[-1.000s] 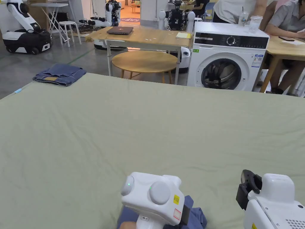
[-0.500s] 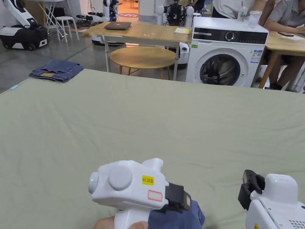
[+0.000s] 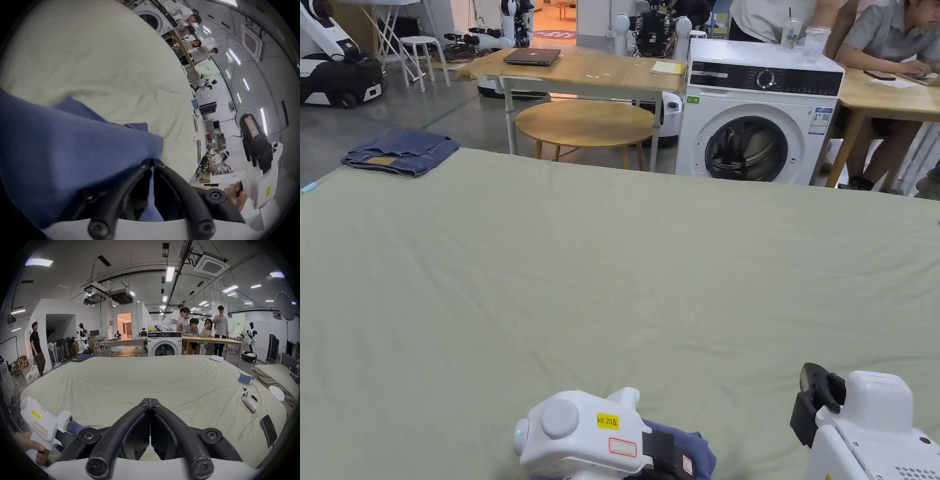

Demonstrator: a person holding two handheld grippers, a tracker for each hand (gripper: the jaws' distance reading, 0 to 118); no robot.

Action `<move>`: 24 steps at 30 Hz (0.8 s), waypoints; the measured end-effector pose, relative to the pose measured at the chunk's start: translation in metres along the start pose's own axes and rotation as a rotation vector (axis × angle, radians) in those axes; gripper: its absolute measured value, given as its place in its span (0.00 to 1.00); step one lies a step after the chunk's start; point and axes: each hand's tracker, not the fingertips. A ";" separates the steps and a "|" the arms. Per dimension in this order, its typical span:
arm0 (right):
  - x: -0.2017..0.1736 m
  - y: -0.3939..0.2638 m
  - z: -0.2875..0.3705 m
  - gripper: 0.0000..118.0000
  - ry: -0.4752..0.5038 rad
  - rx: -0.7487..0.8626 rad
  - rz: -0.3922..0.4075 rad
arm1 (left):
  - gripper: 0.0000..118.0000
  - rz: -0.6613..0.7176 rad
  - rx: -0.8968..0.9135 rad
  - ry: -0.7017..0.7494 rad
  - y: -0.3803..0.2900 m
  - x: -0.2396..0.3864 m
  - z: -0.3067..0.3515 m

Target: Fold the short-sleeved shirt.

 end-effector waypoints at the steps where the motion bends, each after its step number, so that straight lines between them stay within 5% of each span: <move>1: 0.001 0.000 0.000 0.00 -0.001 -0.002 -0.001 | 0.00 -0.004 0.003 -0.001 0.000 -0.001 -0.002; 8: 0.002 -0.001 -0.002 0.00 -0.005 0.003 -0.018 | 0.00 -0.076 -0.021 0.051 0.000 0.018 0.005; 11: 0.001 0.003 -0.003 0.00 -0.006 0.013 -0.020 | 0.00 -0.231 0.059 0.100 0.001 0.040 0.033; 24: -0.037 0.042 0.010 0.00 -0.024 0.184 0.005 | 0.00 -0.758 0.973 0.576 -0.039 0.106 0.156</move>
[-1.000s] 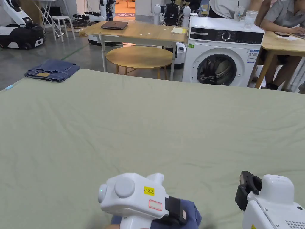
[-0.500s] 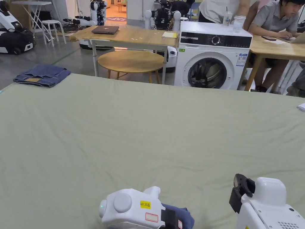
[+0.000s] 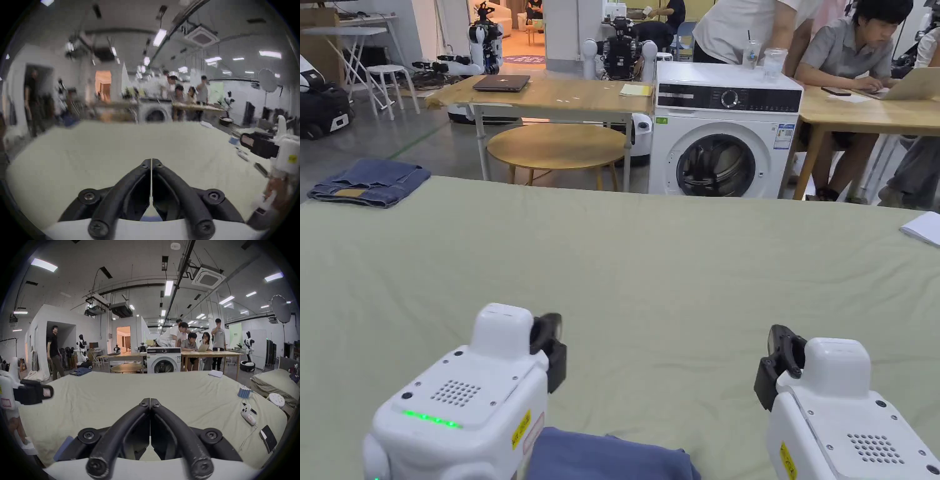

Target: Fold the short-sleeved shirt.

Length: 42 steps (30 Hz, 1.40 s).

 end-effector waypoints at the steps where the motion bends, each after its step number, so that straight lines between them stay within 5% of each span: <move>1: -0.003 0.003 0.002 0.00 -0.008 0.022 0.003 | 0.00 -0.008 0.029 0.031 0.000 -0.002 0.003; 12: -0.009 0.011 0.014 0.00 -0.014 0.107 0.071 | 0.00 0.045 0.107 0.164 0.004 -0.017 0.022; 22: -0.036 -0.091 0.011 0.00 0.290 -0.490 0.105 | 0.00 0.084 0.006 0.178 -0.016 -0.046 0.029; 25: -0.052 -0.125 -0.006 0.00 0.315 -0.628 0.142 | 0.00 0.113 -0.050 0.169 -0.026 -0.057 0.031; 28: -0.055 -0.146 -0.021 0.00 0.236 -0.643 0.126 | 0.00 0.146 -0.120 0.157 -0.037 -0.068 0.035; 32: -0.055 -0.141 -0.026 0.00 0.223 -0.652 0.080 | 0.00 0.207 -0.292 0.077 -0.054 -0.087 0.032; 37: -0.049 -0.143 -0.028 0.00 0.234 -0.671 0.050 | 0.00 0.437 -0.566 -0.192 -0.081 -0.120 0.008; 40: -0.047 -0.140 -0.027 0.00 0.247 -0.684 0.030 | 0.28 0.579 -0.697 -0.349 -0.098 -0.138 -0.012; 42: -0.047 -0.139 -0.027 0.00 0.253 -0.689 0.024 | 0.37 0.685 -0.797 -0.473 -0.113 -0.145 -0.024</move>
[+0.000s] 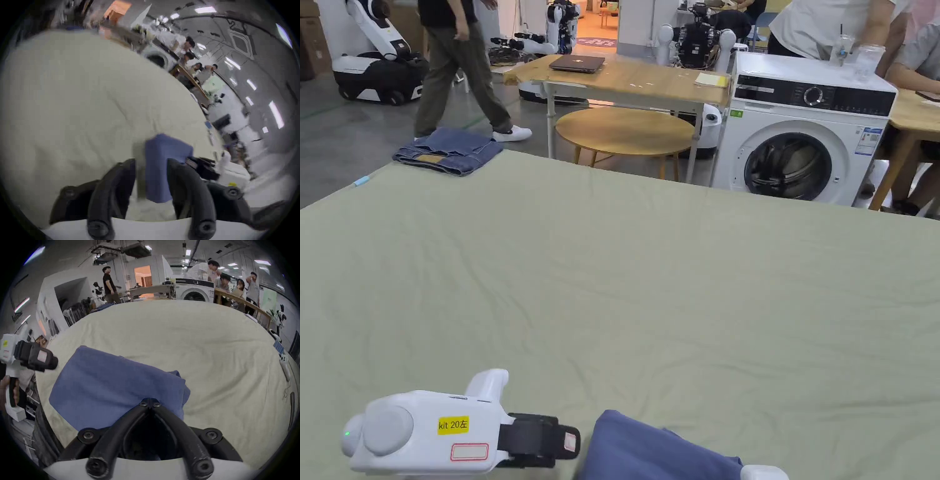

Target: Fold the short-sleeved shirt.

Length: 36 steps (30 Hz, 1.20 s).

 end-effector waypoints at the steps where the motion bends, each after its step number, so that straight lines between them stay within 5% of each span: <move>1: -0.003 0.000 0.003 0.00 0.001 -0.001 -0.002 | 0.37 0.023 -0.033 -0.038 0.002 -0.007 -0.005; 8: -0.004 0.001 0.003 0.00 -0.002 -0.001 -0.006 | 0.53 0.119 -0.129 -0.173 -0.002 -0.032 -0.046; 16: 0.000 -0.001 0.003 0.00 -0.006 0.004 -0.007 | 0.53 0.184 -0.210 -0.330 -0.008 -0.035 -0.105; 19: 0.004 -0.002 0.002 0.00 0.001 0.011 -0.024 | 0.27 0.214 -0.137 -0.276 -0.008 -0.037 -0.102; 21: 0.002 -0.003 0.004 0.00 0.006 0.022 -0.011 | 0.19 0.243 -0.137 -0.284 -0.013 -0.040 -0.103; 29: -0.015 0.006 0.028 0.00 -0.091 0.205 0.152 | 0.15 0.191 -0.100 -0.281 -0.003 -0.016 -0.071; 36: -0.019 0.049 0.041 0.00 -0.110 0.349 0.170 | 0.15 0.125 -0.033 -0.154 0.029 -0.017 0.017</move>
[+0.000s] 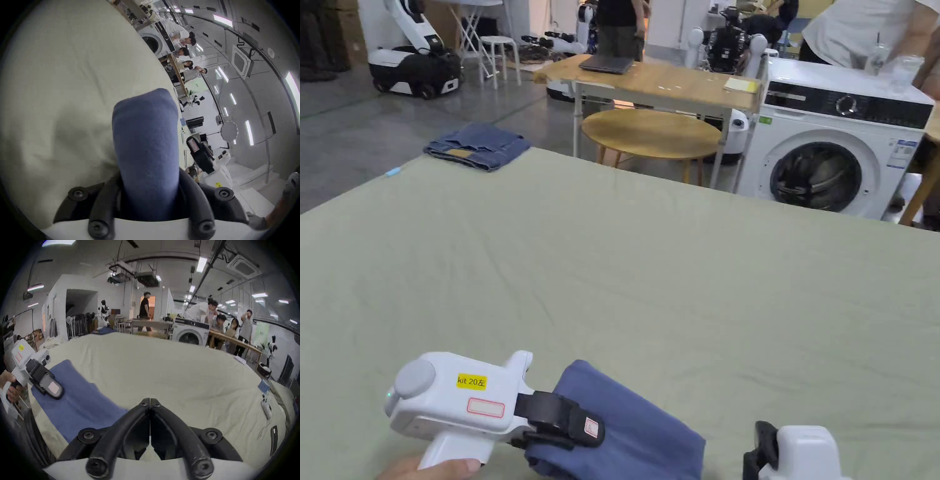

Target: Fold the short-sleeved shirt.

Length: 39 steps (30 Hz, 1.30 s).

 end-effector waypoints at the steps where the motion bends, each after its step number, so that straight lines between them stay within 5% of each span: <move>1: -0.002 0.009 -0.001 0.00 0.004 0.008 -0.001 | 0.15 -0.018 0.015 0.034 0.005 0.000 0.019; 17: -0.022 0.032 -0.027 0.00 0.090 0.010 -0.049 | 0.15 0.057 0.159 0.672 0.077 -0.048 0.301; 20: -0.021 0.028 -0.030 0.00 0.089 -0.010 -0.058 | 0.15 0.071 0.157 0.788 0.078 -0.058 0.314; 25: -0.016 0.022 -0.035 0.00 0.080 -0.045 -0.076 | 0.15 0.147 0.164 0.756 0.075 -0.082 0.312; 30: -0.011 0.021 -0.036 0.00 0.077 -0.048 -0.070 | 0.26 0.201 0.164 0.867 0.079 -0.082 0.315; 39: -0.013 0.022 -0.028 0.00 0.074 -0.044 -0.065 | 0.29 0.023 0.119 1.084 0.082 -0.050 0.314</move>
